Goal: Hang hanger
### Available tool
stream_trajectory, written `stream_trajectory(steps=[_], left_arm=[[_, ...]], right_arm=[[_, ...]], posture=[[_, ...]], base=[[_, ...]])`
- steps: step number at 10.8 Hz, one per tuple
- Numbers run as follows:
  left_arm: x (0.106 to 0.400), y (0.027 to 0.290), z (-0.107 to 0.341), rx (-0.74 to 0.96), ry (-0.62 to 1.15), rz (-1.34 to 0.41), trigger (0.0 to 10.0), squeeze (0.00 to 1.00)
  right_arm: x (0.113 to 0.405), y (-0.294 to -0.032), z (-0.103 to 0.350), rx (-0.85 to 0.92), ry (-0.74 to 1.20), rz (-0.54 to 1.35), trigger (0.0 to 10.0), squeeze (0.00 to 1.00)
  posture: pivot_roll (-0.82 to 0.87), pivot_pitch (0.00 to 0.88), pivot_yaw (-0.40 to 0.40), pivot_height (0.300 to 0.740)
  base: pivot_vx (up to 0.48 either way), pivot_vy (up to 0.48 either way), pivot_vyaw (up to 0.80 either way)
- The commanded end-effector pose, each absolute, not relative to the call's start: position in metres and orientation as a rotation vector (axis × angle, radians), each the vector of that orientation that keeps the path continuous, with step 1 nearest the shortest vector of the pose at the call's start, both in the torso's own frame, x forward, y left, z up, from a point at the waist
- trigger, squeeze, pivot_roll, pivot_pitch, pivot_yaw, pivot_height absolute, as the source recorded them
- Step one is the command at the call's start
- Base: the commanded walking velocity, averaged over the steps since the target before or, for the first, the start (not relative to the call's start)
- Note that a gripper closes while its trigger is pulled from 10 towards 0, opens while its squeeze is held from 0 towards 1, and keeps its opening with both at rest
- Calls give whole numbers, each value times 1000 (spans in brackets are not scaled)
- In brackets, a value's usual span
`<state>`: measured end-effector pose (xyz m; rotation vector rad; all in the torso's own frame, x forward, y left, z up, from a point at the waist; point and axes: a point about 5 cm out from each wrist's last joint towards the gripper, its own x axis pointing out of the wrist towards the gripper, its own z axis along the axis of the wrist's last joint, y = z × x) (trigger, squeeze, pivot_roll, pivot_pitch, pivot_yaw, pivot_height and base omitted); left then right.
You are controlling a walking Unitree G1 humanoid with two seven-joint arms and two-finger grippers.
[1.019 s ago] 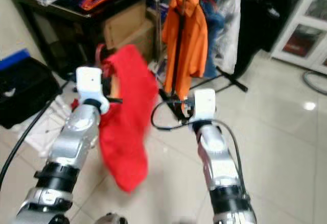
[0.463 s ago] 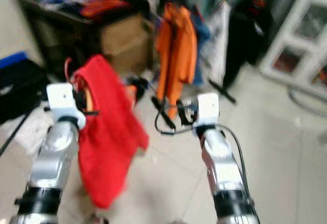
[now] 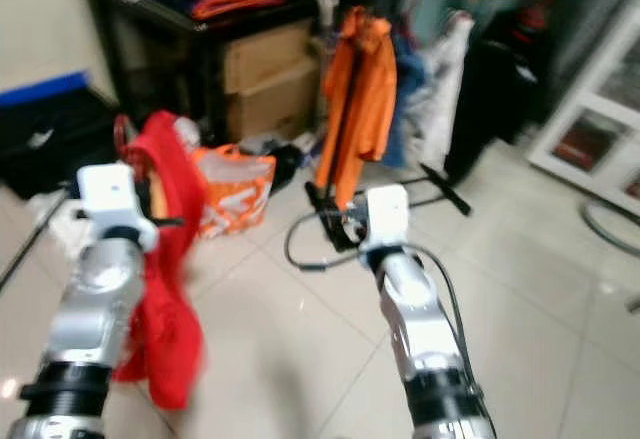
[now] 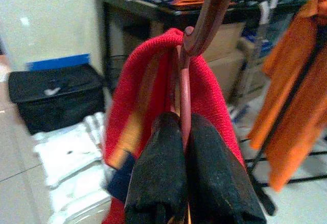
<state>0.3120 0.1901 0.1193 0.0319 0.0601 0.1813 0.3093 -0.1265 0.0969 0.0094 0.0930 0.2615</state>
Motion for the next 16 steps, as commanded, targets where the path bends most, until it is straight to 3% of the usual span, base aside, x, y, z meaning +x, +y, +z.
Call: stream_trajectory(steps=[1, 4, 7, 9, 10, 11, 12, 16], left_arm=[[318, 175, 132, 25, 2, 128, 10000, 0], [320, 174, 134, 26, -5, 99, 10000, 0], [299, 173, 122, -4, 24, 17, 10000, 0], [249, 167, 108, 56, 41, -168, 10000, 0], [236, 171, 108, 86, 38, -177, 10000, 0], [243, 177, 113, 112, 48, -83, 10000, 0], [259, 171, 132, 39, -38, -51, 10000, 0], [281, 158, 132, 42, -16, -41, 10000, 0]], right_arm=[[310, -137, 95, -3, 100, 229, 10000, 0], [310, -136, 92, 16, 99, 204, 10000, 0], [295, -165, 83, 18, 77, 81, 10000, 0], [235, -190, 66, -49, 94, 121, 10000, 0], [213, -202, 62, -55, 130, 115, 10000, 0], [208, -208, 62, -67, 141, 111, 10000, 0], [224, -194, 66, -45, 120, 153, 10000, 0], [262, -162, 86, -4, 47, 237, 10000, 0]], posture=[[-22, 44, -51, 740], [-27, 45, -39, 740], [-53, 43, -29, 740], [-71, 37, -31, 740], [-76, 36, -36, 740], [-82, 37, -41, 740], [-91, 40, -41, 740], [-82, 43, -29, 740]], base=[[319, -356, 587], [324, -351, 367], [326, -349, 0], [326, -349, 0], [326, -349, 0], [0, 0, 0], [0, 0, 0], [455, 0, 0]])
